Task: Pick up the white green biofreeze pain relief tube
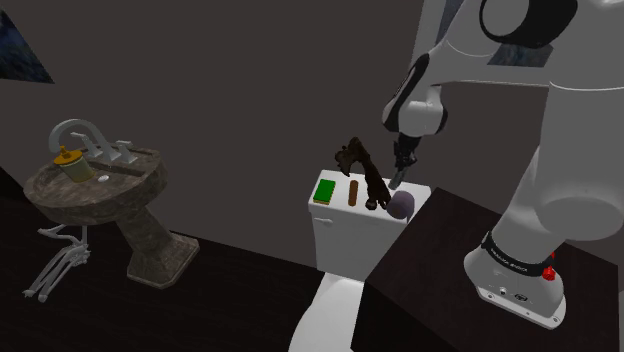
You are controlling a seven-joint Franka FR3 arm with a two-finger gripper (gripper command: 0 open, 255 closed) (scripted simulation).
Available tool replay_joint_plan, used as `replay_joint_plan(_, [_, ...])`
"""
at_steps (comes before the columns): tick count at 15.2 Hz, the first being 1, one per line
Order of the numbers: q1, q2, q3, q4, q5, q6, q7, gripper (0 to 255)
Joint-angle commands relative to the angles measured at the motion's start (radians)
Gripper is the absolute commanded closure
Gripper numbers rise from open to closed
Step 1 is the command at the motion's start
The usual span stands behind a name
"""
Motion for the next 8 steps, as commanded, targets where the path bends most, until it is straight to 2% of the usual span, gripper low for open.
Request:
replay_joint_plan(1, [0.033,-0.033,-0.043,-0.008,-0.059,-0.018,0.045,255])
replay_joint_plan(6, [0.108,-0.120,-0.145,-0.025,-0.215,-0.062,0.161,255])
replay_joint_plan(8, [0.109,-0.123,-0.148,-0.025,-0.220,-0.064,0.164,255])
